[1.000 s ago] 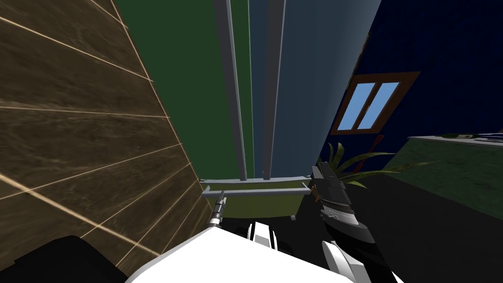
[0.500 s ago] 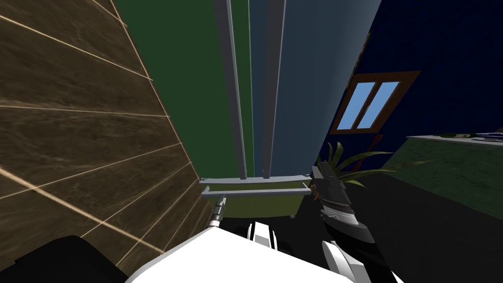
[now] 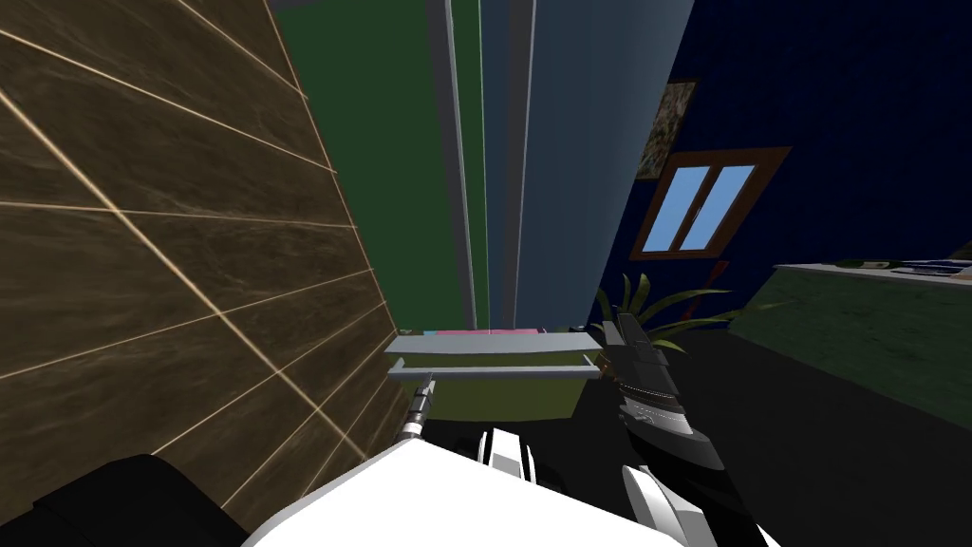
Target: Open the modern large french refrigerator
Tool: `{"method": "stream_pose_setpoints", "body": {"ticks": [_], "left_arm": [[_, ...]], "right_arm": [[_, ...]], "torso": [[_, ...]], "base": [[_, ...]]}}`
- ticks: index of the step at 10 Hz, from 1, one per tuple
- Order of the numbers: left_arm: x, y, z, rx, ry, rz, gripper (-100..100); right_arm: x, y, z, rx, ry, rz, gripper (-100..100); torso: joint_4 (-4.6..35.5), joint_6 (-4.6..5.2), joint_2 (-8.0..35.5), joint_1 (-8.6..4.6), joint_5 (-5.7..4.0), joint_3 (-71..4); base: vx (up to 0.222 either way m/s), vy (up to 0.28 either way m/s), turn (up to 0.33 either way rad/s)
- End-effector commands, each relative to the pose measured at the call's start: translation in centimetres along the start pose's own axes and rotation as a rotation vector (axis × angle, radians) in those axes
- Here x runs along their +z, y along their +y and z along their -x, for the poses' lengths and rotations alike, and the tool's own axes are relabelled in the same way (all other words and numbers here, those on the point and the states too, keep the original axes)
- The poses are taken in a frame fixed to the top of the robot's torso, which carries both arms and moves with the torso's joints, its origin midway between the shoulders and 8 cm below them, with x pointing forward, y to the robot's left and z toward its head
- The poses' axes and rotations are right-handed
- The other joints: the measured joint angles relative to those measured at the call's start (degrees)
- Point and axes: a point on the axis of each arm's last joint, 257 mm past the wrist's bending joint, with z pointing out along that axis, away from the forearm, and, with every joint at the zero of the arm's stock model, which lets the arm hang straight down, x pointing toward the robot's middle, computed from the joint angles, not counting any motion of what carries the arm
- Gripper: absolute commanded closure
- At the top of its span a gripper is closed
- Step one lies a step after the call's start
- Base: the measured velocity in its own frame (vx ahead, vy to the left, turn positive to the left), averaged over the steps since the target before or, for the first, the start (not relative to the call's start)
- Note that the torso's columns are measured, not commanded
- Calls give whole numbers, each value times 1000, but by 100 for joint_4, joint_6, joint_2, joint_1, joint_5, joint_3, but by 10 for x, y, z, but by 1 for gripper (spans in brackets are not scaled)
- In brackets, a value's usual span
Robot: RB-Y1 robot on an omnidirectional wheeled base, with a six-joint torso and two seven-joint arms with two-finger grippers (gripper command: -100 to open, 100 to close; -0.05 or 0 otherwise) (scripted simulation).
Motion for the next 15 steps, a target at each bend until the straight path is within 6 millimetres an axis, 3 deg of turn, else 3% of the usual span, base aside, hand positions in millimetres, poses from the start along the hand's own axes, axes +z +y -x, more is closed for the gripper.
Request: {"method": "stream_pose_setpoints", "body": {"ticks": [1, 11, 12, 15], "left_arm": [[-3, -4, 2, 0, 7, -12, 100], [-30, -5, 8, -2, 25, -13, 100], [-18, -10, 24, -3, 19, -3, -100], [-1, -24, 47, -4, 15, -2, -100]], "right_arm": [[0, 0, 0, 0, 0, 0, 0], [0, 0, 0, 0, 0, 0, 0], [0, 0, 0, 0, 0, 0, 0], [0, 0, 0, 0, 0, 0, 0]], "torso": [[-7, -5, 22, 0, 7, 10], [-8, -7, 18, 2, 8, 10], [-4, -8, 39, 2, 8, 23], [-9, 2, -15, 6, 6, -6]], "base": [[-193, -35, 15], [-156, -41, 17], [-120, -57, -18], [-38, -92, -13]]}}
